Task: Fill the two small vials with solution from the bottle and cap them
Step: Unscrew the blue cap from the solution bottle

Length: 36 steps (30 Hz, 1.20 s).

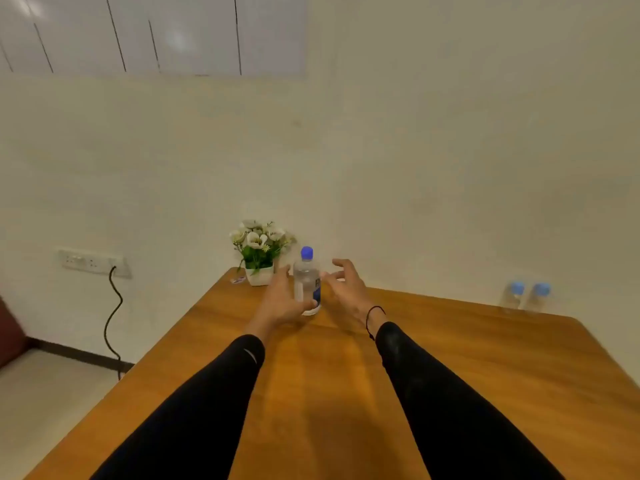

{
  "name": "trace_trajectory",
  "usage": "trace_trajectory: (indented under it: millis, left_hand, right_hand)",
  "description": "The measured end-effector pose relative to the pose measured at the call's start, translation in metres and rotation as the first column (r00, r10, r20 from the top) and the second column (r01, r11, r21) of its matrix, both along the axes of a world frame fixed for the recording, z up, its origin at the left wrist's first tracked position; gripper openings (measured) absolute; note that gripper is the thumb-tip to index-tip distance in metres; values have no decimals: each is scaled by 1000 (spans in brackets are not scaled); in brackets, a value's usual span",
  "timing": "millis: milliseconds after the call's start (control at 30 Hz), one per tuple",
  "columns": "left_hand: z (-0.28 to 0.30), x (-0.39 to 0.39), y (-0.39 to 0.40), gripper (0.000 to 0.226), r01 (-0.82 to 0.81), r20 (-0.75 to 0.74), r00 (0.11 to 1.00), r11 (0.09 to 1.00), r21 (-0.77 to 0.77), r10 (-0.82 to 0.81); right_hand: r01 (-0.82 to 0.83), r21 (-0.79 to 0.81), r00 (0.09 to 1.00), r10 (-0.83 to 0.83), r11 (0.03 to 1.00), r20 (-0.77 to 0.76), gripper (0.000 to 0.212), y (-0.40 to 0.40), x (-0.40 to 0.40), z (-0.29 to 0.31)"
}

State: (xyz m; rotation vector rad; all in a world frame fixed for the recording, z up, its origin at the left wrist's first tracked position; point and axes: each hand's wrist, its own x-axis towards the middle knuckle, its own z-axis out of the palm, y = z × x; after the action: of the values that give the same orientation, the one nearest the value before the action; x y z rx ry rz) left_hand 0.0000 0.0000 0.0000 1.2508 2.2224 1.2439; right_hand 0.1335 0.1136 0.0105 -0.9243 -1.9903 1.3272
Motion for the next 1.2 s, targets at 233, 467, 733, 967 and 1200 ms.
trace_trajectory:
  millis: [233, 467, 733, 967, 1200]
  left_hand:
    - [-30, -9, 32, 61, 4, 32, 999, 995, 101, -7]
    - [-19, 28, -4, 70, 53, 83, 995, 997, 62, -58]
    - [-20, 111, -97, 74, 183, 107, 976, 979, 89, -192]
    - [-31, 167, -171, 67, 237, 84, 966, 966, 98, -246]
    - [-36, 199, -207, 66, 315, 86, 942, 943, 109, -325]
  right_hand:
    - [-129, 63, 991, 130, 990, -8, 54, 7, -33, -30]
    - [-133, 125, 989, 123, 983, 87, 59, -28, 13, -15]
    - [-99, 120, 988, 83, 988, 131, 57, -124, 108, -8]
    - [-25, 124, 994, 11, 992, 109, 56, -207, 177, -15]
    - [66, 209, 985, -97, 976, 141, 57, -250, 216, -24]
